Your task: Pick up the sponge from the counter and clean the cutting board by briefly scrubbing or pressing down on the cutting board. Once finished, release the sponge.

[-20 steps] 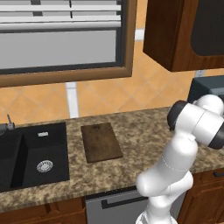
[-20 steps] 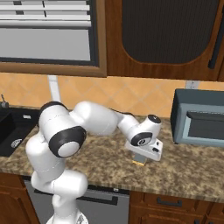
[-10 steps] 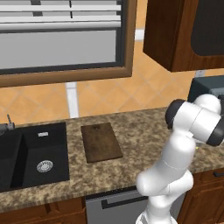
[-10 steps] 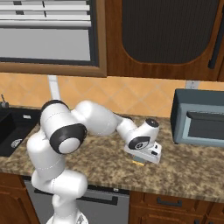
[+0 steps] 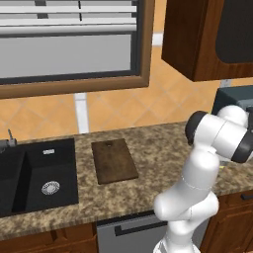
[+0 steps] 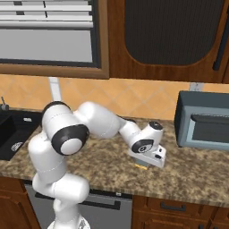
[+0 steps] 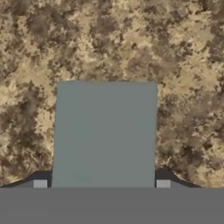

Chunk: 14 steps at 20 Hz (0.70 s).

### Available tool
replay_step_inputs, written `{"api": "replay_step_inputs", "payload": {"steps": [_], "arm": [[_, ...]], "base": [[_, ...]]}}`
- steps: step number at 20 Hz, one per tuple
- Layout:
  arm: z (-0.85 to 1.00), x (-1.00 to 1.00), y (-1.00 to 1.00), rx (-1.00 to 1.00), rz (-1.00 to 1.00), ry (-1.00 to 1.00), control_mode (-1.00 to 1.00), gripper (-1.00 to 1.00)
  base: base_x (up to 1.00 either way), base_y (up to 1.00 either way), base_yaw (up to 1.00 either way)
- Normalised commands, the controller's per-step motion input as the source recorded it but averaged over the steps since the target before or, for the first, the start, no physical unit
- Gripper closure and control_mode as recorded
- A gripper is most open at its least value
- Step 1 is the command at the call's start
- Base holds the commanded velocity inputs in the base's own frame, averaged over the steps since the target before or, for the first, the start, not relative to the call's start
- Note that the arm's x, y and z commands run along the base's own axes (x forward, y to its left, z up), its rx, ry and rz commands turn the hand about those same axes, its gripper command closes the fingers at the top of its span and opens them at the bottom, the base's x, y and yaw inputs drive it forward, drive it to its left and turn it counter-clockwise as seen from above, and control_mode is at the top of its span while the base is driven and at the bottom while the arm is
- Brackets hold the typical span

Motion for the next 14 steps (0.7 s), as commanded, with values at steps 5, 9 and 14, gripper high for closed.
{"api": "replay_step_inputs", "payload": {"steps": [5, 9, 14], "arm": [[0.34, -0.16, 0.33, 0.0, 0.06, -0.01, -1.0, 1.0], [0.39, -0.19, 0.86, -0.02, 0.27, 0.0, -1.0, 1.0], [0.06, -0.1, 1.0, -0.01, 0.41, 0.0, -1.0, 1.0]], "base": [[0.0, 0.0, 0.0], [0.0, 0.0, 0.0], [0.0, 0.0, 0.0]]}}
